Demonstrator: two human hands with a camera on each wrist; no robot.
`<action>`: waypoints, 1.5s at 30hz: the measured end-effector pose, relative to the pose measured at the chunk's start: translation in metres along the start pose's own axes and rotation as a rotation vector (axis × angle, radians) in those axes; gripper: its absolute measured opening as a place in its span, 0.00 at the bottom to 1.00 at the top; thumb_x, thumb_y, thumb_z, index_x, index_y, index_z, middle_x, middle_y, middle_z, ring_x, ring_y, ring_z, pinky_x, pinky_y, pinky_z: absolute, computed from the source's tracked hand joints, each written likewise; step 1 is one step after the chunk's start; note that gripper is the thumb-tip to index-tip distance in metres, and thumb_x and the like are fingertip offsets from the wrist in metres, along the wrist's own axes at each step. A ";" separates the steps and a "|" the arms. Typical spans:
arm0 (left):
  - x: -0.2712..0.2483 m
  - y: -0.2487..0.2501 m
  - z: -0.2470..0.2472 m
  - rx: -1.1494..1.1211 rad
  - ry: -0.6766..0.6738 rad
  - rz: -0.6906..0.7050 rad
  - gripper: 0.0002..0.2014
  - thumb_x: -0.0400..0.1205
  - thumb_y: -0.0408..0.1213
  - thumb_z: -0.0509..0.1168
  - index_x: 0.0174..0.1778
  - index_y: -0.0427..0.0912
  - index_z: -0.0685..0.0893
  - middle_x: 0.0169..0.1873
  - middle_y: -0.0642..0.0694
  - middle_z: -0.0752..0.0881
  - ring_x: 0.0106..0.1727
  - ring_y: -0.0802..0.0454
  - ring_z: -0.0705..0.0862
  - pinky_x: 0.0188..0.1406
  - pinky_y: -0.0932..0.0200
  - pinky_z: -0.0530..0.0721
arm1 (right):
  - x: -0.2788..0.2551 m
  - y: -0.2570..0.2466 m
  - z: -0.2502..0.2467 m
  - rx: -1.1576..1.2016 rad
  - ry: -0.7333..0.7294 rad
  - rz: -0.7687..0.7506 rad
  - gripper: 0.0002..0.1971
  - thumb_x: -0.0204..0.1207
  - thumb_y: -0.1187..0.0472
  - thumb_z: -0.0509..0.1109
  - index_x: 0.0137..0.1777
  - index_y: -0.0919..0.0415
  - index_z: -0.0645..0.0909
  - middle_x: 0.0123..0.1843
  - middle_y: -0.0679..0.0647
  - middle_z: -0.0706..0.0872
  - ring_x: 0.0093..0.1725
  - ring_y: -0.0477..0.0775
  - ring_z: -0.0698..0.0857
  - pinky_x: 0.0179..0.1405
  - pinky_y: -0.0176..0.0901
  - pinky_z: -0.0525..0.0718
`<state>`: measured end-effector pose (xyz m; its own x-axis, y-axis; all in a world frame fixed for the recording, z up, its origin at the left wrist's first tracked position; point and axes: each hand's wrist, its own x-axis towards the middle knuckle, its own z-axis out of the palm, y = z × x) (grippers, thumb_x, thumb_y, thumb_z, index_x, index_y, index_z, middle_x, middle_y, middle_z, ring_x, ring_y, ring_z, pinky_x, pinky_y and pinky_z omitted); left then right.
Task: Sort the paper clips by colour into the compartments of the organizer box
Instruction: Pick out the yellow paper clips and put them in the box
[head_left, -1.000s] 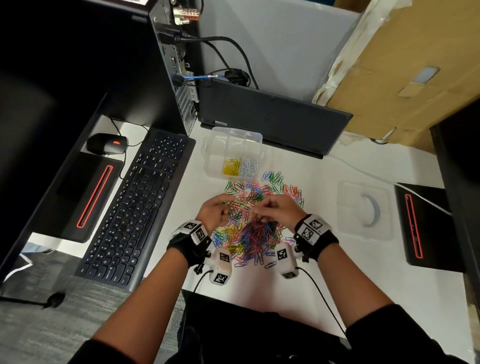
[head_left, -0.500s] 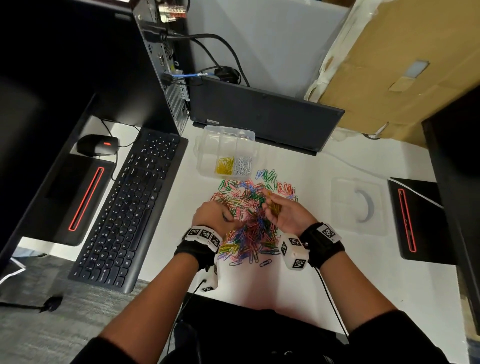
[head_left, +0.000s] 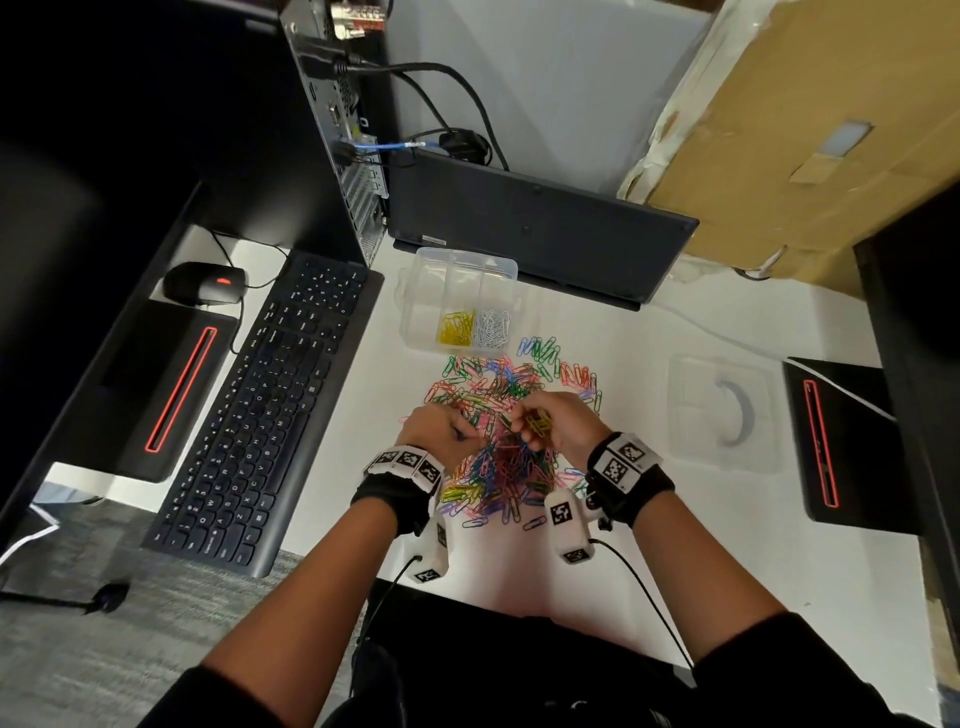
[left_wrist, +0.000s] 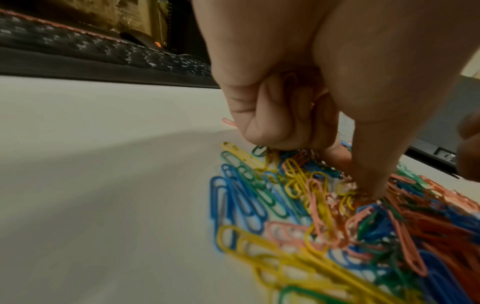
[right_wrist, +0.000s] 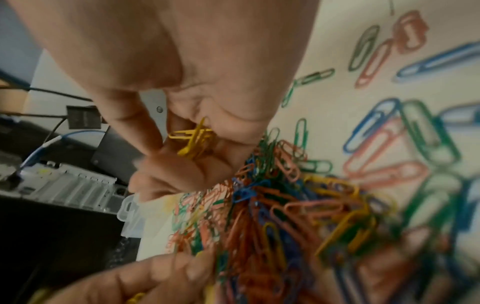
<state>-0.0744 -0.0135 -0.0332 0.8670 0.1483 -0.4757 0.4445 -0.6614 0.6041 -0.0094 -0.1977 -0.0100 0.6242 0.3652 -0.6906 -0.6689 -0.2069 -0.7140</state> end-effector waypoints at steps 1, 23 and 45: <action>-0.002 0.000 0.001 -0.023 0.023 0.004 0.07 0.75 0.47 0.76 0.39 0.48 0.91 0.32 0.56 0.85 0.35 0.61 0.81 0.37 0.67 0.76 | 0.000 0.001 0.001 0.063 -0.014 0.046 0.12 0.82 0.63 0.62 0.39 0.65 0.83 0.31 0.55 0.82 0.24 0.48 0.74 0.17 0.35 0.70; 0.000 -0.014 -0.017 -0.979 -0.129 -0.254 0.25 0.90 0.47 0.51 0.49 0.34 0.89 0.31 0.40 0.84 0.29 0.49 0.78 0.30 0.59 0.75 | 0.032 0.000 0.043 -1.037 0.234 -0.454 0.04 0.72 0.55 0.78 0.40 0.54 0.89 0.39 0.48 0.89 0.36 0.46 0.84 0.43 0.40 0.83; -0.003 -0.030 -0.026 0.017 0.213 0.019 0.03 0.74 0.46 0.72 0.41 0.57 0.84 0.27 0.54 0.84 0.32 0.54 0.84 0.39 0.57 0.86 | 0.034 -0.016 0.042 -1.245 0.184 -0.474 0.07 0.74 0.58 0.75 0.51 0.49 0.87 0.35 0.45 0.84 0.31 0.46 0.77 0.39 0.39 0.81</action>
<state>-0.0845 0.0249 -0.0330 0.9040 0.2863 -0.3174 0.4252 -0.6778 0.5998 0.0053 -0.1434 -0.0172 0.8019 0.5252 -0.2848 0.3730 -0.8125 -0.4480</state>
